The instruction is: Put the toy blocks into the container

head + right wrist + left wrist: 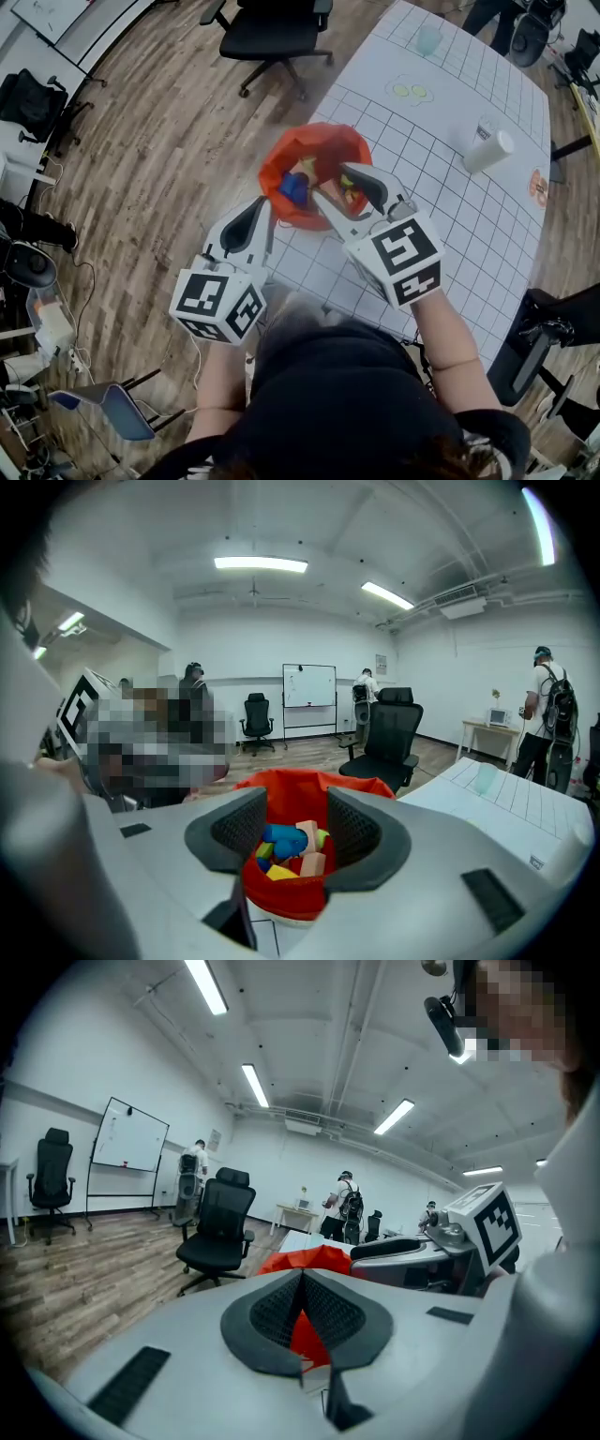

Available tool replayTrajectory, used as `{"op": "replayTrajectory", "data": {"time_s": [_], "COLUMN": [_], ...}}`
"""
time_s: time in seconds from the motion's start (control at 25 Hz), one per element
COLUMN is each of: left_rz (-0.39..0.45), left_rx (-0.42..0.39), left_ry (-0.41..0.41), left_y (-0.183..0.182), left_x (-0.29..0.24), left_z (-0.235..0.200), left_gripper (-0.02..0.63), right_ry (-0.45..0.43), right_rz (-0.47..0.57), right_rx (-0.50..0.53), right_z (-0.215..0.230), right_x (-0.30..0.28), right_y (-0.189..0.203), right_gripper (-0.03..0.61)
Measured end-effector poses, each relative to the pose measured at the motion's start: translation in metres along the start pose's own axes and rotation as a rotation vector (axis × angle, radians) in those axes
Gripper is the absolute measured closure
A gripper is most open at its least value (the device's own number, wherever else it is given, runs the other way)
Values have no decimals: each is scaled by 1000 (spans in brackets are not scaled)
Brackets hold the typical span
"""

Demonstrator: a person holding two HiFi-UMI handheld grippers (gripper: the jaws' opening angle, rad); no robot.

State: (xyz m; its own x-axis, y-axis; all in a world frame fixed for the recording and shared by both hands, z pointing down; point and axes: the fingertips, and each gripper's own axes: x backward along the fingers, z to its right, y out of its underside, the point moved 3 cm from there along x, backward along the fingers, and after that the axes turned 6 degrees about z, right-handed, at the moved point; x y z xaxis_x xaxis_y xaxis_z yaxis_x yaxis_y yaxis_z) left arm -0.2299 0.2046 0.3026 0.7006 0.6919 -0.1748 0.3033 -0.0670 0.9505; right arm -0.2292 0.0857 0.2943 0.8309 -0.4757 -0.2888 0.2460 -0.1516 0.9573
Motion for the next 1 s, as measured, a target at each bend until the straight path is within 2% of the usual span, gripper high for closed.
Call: {"op": "replayTrajectory", "data": {"time_s": [0.32,1.0], "left_rz": [-10,-17], "left_rx": [-1,-35], "left_ry": [24,122], "left_y": [2,-1], "left_x": [-8,-26], "left_z": [6,33], "left_gripper": [588,588], "right_ry": [35,263], "right_rz": [11,30], "right_rx": [-43,-130], "right_z": [12,47], "right_x": [15,80], "right_y": [5,28], "right_gripper": [402,479]}}
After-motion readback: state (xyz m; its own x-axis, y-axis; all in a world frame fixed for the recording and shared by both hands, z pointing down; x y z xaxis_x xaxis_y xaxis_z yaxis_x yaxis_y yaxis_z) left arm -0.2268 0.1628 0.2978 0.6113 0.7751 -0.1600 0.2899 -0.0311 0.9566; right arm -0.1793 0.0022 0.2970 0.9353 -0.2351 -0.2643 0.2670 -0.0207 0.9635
